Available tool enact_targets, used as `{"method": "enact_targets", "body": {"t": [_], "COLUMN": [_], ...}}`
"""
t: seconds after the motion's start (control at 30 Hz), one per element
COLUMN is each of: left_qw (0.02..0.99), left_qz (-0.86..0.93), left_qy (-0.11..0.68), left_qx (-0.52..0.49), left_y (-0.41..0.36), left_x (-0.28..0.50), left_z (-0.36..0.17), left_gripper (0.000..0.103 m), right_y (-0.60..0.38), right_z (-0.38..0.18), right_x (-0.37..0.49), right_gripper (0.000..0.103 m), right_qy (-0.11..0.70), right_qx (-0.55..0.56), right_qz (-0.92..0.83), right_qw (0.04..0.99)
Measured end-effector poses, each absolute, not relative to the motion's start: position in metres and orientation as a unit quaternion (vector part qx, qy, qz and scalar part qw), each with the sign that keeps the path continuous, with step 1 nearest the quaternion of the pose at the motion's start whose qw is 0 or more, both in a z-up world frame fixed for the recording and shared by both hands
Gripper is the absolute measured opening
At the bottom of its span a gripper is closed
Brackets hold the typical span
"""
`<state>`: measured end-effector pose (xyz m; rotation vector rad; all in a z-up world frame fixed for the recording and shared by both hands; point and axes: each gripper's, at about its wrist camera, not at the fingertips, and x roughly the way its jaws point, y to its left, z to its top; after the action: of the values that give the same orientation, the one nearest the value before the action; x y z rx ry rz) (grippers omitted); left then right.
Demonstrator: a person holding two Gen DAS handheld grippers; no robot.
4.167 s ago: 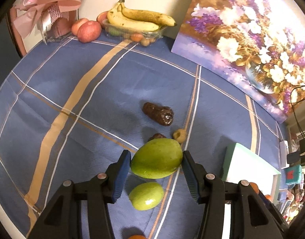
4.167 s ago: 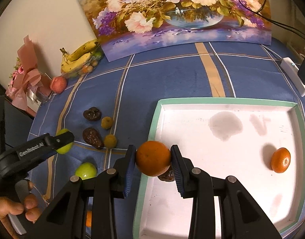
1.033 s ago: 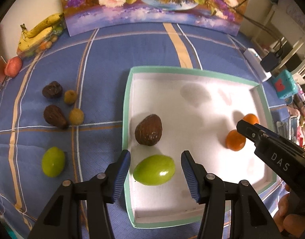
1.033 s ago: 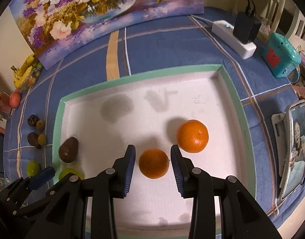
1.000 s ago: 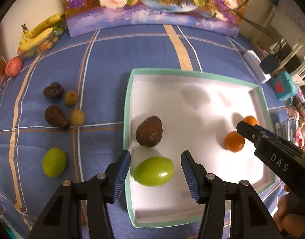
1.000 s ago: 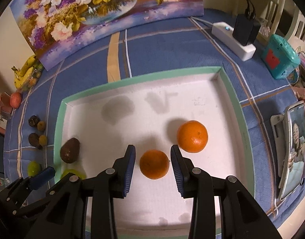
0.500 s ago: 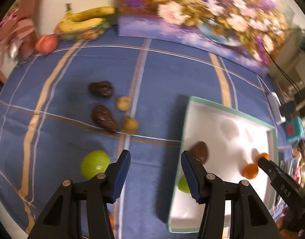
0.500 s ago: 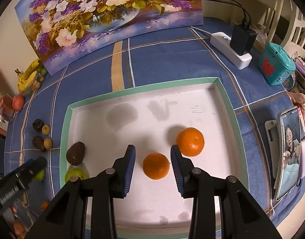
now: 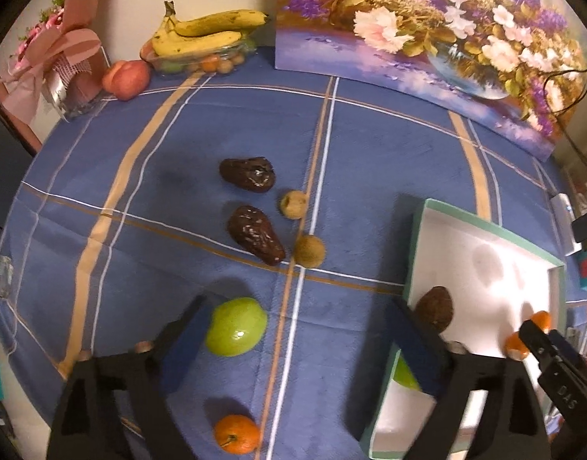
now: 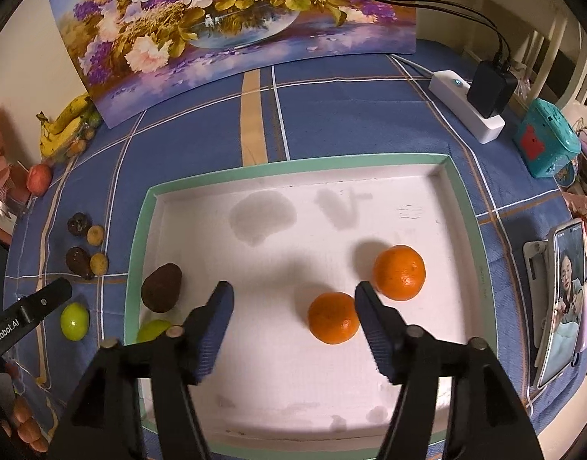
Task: Organize fruits
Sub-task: 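Withdraw both open tools from the tray toward the fruit row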
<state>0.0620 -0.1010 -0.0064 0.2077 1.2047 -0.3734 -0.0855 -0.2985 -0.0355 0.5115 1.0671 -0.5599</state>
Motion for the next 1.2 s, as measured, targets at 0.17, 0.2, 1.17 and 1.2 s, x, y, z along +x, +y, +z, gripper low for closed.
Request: {"method": "enact_targets", "body": {"t": [0.17, 0.2, 1.17, 1.2], "left_qw": [0.81, 0.811, 0.819, 0.817], "left_qz": [-0.156, -0.153, -0.174, -0.171], "left_qy": [0.555, 0.553, 0.536, 0.54], "left_qx": [0.112, 0.115, 0.11, 0.106], "left_y": [-0.099, -0.098, -0.06, -0.055], "left_x": [0.065, 0.065, 0.054, 0.055], "left_z": [-0.01, -0.01, 0.018, 0.017], "left_gripper": [0.103, 0.103, 0.103, 0.103], "right_y": [-0.3, -0.3, -0.248, -0.244], "right_z": [-0.04, -0.041, -0.016, -0.016], "right_x": [-0.085, -0.085, -0.08, -0.079], "right_gripper": [0.078, 0.08, 0.099, 0.099], "right_qy": [0.502, 0.501, 0.491, 0.492], "right_qx": [0.228, 0.225, 0.212, 0.212], "right_qz": [-0.269, -0.271, -0.24, -0.237], "right_qw": [0.79, 0.791, 0.81, 0.811]}}
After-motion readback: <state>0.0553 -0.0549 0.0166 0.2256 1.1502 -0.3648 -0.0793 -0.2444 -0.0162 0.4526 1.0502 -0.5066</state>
